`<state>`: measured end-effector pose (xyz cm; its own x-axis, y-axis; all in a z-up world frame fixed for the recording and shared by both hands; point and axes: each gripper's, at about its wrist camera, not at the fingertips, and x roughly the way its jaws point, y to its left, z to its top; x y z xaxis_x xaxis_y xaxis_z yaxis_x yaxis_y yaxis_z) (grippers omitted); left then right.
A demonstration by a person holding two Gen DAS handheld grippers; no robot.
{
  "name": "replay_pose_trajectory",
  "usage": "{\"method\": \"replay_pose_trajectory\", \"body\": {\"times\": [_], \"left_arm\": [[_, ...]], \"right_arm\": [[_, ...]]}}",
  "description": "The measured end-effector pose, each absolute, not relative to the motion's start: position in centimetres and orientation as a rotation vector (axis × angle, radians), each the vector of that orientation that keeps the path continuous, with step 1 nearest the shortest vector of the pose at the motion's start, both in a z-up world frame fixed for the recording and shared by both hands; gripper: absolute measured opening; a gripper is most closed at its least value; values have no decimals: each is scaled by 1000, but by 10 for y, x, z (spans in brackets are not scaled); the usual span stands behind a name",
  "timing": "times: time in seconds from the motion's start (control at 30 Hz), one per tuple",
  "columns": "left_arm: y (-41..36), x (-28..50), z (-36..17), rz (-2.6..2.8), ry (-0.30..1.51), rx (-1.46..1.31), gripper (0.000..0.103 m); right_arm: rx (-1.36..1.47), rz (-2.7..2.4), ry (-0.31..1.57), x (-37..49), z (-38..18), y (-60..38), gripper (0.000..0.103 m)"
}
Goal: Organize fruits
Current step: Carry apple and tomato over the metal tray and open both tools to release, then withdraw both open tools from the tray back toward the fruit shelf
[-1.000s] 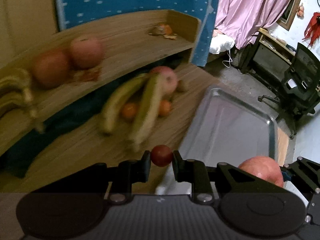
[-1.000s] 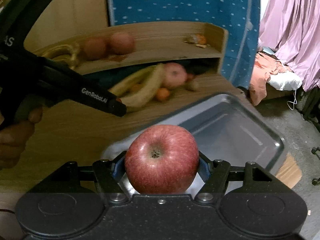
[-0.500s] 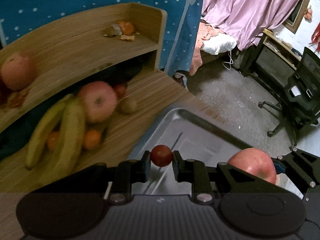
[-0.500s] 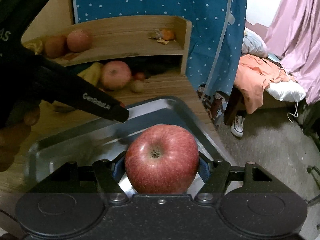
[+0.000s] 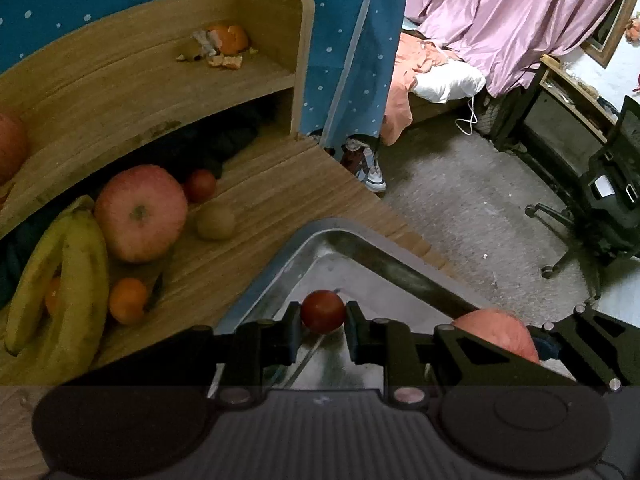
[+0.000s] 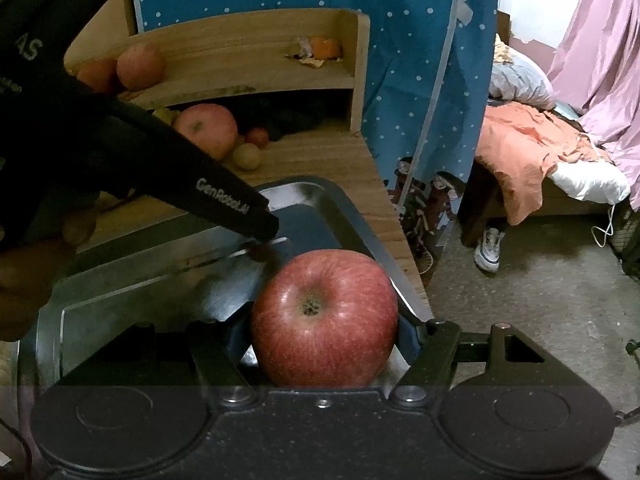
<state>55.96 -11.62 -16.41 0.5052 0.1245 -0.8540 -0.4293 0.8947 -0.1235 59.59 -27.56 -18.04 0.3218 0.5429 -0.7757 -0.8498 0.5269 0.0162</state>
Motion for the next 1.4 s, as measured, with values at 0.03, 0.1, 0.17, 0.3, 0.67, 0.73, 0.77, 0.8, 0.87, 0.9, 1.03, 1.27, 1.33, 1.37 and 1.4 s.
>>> {"method": "replay_pose_trajectory", "body": {"times": [0.03, 0.1, 0.17, 0.3, 0.67, 0.73, 0.77, 0.8, 0.87, 0.9, 1.03, 1.27, 1.33, 1.37, 1.4], "left_arm": [[-116, 559, -164, 343, 991, -341, 26], [-116, 559, -165, 346, 993, -341, 26], [-117, 559, -165, 348, 994, -342, 26], [-118, 558, -166, 349, 1000, -339, 26], [-119, 543, -147, 344, 956, -329, 66], [-117, 536, -139, 351, 939, -322, 80], [-116, 531, -135, 357, 930, -317, 83], [-115, 526, -131, 362, 920, -312, 88], [-113, 515, -122, 366, 900, -307, 91], [-111, 510, -119, 368, 893, -304, 95], [-103, 485, -105, 376, 870, -287, 101], [-82, 430, -88, 374, 857, -262, 103], [-75, 413, -84, 375, 856, -261, 103], [-73, 405, -83, 374, 857, -261, 103], [-70, 396, -82, 374, 858, -261, 103]], "right_arm": [[-436, 955, 820, 596, -182, -276, 71], [-437, 956, 826, 597, -183, -275, 71], [-437, 957, 829, 598, -184, -275, 71], [-427, 959, 817, 599, -183, -276, 71], [-392, 917, 765, 588, -163, -280, 79], [-376, 901, 753, 582, -156, -282, 84], [-367, 894, 748, 580, -152, -283, 85], [-359, 887, 741, 576, -148, -284, 86], [-345, 869, 725, 567, -140, -286, 91], [-337, 858, 718, 562, -136, -287, 97], [-302, 806, 705, 537, -122, -291, 99], [-267, 709, 713, 482, -104, -295, 102], [-256, 682, 719, 466, -101, -295, 102], [-251, 669, 723, 456, -100, -295, 102], [-247, 659, 727, 448, -99, -295, 102]]}}
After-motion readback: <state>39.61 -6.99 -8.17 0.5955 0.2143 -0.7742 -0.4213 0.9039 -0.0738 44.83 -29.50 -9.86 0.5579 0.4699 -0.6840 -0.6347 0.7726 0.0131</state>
